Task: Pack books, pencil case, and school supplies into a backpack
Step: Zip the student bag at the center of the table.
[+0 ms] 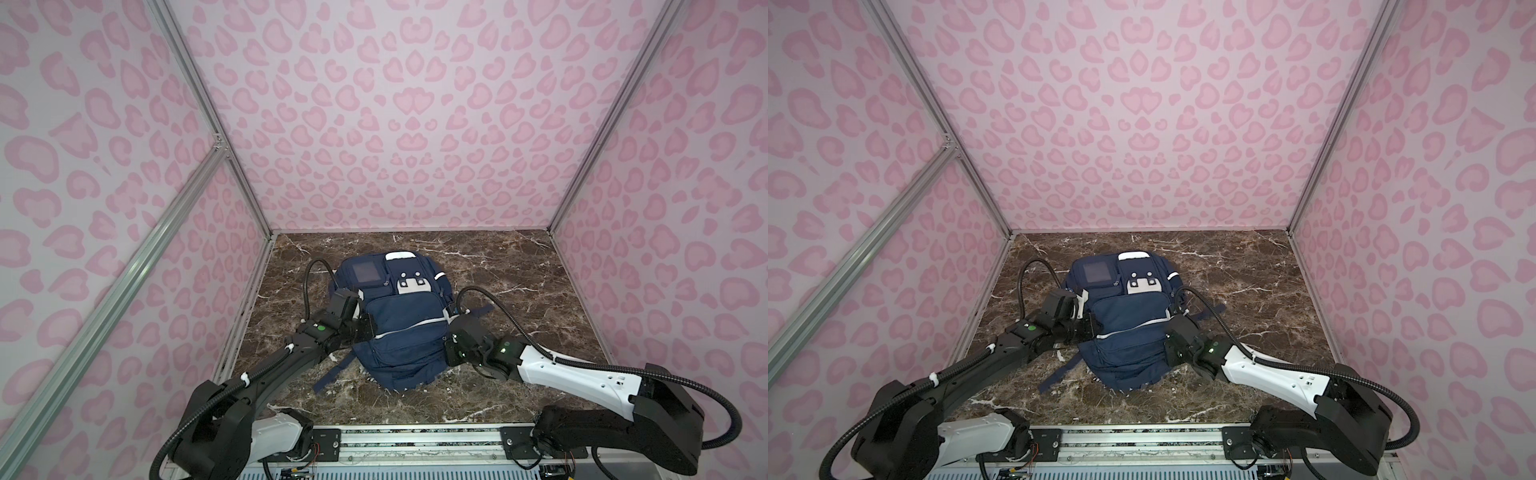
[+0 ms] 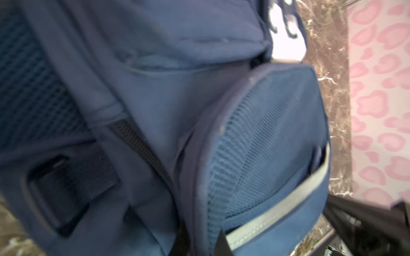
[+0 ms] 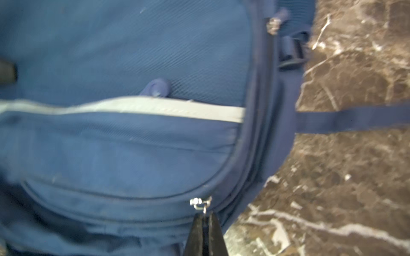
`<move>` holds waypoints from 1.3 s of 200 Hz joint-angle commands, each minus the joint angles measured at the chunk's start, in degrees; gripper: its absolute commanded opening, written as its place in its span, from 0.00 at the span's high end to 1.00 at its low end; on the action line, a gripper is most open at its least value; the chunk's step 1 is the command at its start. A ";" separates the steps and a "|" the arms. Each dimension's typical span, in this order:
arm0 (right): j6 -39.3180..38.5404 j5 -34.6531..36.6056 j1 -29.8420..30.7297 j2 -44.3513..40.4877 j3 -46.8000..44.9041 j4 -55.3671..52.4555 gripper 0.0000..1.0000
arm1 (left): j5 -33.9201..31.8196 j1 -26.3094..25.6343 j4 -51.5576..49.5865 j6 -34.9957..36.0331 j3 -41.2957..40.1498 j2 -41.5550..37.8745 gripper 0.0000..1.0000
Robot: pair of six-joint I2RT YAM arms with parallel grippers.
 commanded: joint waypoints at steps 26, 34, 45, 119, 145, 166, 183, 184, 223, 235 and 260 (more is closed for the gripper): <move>4.41 1.16 9.97 9.40 9.70 1.20 1.00 | -14.55 1.12 -1.19 3.33 5.90 0.61 0.40; 3.83 0.16 10.35 11.49 10.99 2.07 1.00 | -15.94 1.10 -1.72 3.01 3.99 -2.11 0.31; 3.38 -0.10 11.00 13.73 12.85 2.79 1.00 | -16.95 1.16 -2.70 2.42 1.29 -6.12 0.24; 2.13 0.24 14.73 19.96 17.49 5.63 1.00 | -0.58 -6.89 20.94 -19.25 -20.76 -25.17 0.28; 2.13 0.34 15.31 20.42 17.92 5.74 1.00 | -4.91 -9.94 25.12 -22.06 -22.02 -23.46 0.31; 2.06 0.69 15.71 19.84 17.72 6.38 1.00 | -4.07 -10.13 28.81 -24.43 -23.50 -19.35 0.38; 2.31 0.78 15.78 19.17 17.21 7.02 1.00 | -4.09 -10.53 30.18 -25.21 -24.29 -16.91 0.39; 2.33 0.78 15.77 19.19 17.21 7.06 1.00 | -4.03 -10.51 30.37 -25.23 -24.40 -16.82 0.39; 1.97 2.69 14.73 16.89 15.47 3.08 1.00 | -5.22 -10.75 27.48 -23.70 -22.98 -16.95 0.97; 2.33 2.54 13.08 14.58 12.93 2.01 1.00 | -6.51 -10.55 22.85 -22.42 -21.90 -18.47 0.97; 2.53 3.75 9.24 9.04 6.60 -1.60 1.00 | -6.83 -9.20 18.68 -20.77 -21.51 -20.98 0.97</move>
